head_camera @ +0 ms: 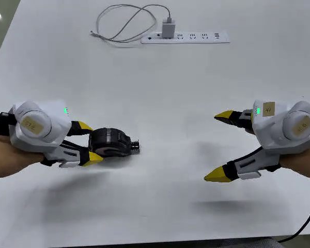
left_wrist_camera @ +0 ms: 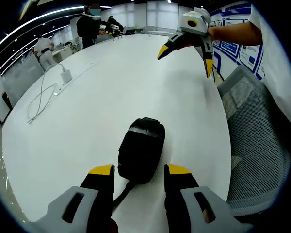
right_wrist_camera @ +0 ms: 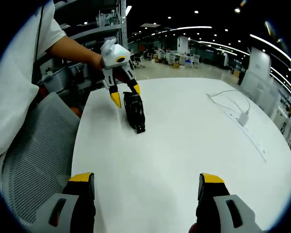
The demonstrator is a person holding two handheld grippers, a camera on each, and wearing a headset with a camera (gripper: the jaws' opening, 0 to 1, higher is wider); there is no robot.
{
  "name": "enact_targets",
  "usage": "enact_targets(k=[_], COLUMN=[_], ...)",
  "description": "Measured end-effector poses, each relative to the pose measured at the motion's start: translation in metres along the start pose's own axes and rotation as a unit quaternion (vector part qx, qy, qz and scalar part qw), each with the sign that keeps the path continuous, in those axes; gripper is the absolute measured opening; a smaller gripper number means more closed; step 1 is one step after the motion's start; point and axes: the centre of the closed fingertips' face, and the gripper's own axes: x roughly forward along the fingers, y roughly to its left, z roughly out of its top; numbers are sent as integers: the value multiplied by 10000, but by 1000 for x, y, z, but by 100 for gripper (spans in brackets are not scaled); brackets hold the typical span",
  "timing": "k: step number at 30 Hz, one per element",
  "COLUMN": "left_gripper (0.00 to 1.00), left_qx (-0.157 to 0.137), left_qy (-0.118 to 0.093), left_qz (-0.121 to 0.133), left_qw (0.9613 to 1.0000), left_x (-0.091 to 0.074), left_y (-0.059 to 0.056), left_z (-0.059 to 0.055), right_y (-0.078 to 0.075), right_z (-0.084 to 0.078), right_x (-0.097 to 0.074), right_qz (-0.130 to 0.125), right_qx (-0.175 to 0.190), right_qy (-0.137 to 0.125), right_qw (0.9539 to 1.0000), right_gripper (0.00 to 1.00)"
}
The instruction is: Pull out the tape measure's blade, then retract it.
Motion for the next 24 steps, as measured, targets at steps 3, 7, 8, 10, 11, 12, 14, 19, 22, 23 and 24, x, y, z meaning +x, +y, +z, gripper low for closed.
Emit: enact_targets(k=[3, 7, 8, 10, 11, 12, 14, 19, 22, 23, 24], left_gripper=[36, 32, 31, 31, 31, 31, 30, 27, 27, 27, 27], left_qx=[1, 65, 91, 95, 107, 112, 133, 305, 343, 381, 389], left_qy=[20, 22, 19, 38, 50, 56, 64, 125, 207, 210, 219], left_qz=[-38, -65, -63, -75, -75, -88, -77, -104, -139, -131, -136], left_qw=[10000, 10000, 9999, 9999, 9999, 9999, 9999, 9994, 9991, 9990, 9989], left_x=[3, 5, 6, 8, 8, 9, 10, 13, 13, 13, 13], left_y=[0, 1, 2, 2, 3, 3, 3, 2, 2, 2, 2], left_z=[-1, -1, 0, 0, -1, -1, -1, -2, -3, -3, -3], right_y=[0, 0, 0, 0, 0, 0, 0, 0, 1, 1, 1], right_z=[1, 2, 3, 3, 3, 3, 3, 4, 4, 4, 5], right_x=[2, 5, 6, 7, 8, 8, 10, 13, 15, 16, 16], right_qz=[22, 50, 51, 60, 61, 58, 72, 91, 99, 109, 107], right_qx=[-1, 4, 1, 9, 10, 2, 9, 25, 10, 14, 14], right_qy=[-10, -20, -19, -30, -32, -33, -38, -58, -64, -71, -74], right_qw=[10000, 10000, 10000, 10000, 10000, 10000, 10000, 9999, 9999, 9999, 9999], right_gripper=[87, 86, 86, 86, 87, 87, 86, 86, 85, 85, 85])
